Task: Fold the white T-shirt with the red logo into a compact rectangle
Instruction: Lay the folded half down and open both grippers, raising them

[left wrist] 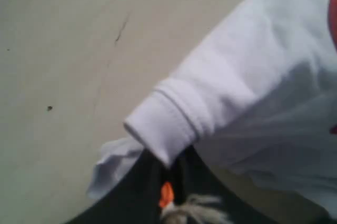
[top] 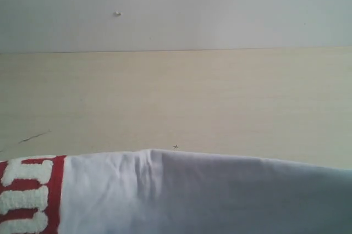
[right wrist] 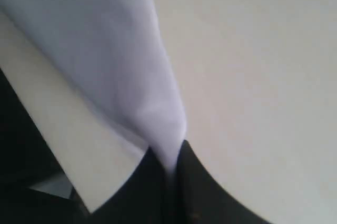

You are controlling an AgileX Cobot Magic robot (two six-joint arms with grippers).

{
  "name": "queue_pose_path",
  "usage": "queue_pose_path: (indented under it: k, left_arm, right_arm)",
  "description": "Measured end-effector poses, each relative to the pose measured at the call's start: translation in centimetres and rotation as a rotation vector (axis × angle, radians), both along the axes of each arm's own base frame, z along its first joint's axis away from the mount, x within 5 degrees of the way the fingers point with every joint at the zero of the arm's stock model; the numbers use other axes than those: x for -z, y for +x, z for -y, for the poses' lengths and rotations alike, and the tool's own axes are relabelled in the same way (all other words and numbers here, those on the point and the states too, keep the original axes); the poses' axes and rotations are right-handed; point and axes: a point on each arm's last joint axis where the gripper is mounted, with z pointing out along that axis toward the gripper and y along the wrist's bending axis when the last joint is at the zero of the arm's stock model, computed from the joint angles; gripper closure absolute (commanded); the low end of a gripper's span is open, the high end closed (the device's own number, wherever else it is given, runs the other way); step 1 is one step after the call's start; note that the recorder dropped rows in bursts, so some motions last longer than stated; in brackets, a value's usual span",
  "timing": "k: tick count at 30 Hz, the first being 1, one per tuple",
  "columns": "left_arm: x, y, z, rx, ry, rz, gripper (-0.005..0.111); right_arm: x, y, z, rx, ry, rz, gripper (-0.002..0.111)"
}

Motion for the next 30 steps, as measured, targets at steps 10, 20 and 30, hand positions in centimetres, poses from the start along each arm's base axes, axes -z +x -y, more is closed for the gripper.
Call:
queue_pose_path:
  k: [10,20,30]
  left_arm:
    - [5.5,8.1,1.6,0.039,0.222,0.147,0.107]
    - [11.1,19.6,1.9,-0.017,0.197,0.046,0.107]
    - [13.9,27.7,1.9,-0.121,0.099,-0.003,0.060]
  right_arm:
    - [4.7,10.2,-0.7,0.172,-0.217,0.023,0.108]
    - [12.8,18.6,-1.2,0.361,-0.358,0.149,0.108]
    - [15.4,23.5,-1.8,0.459,-0.427,0.208,0.106]
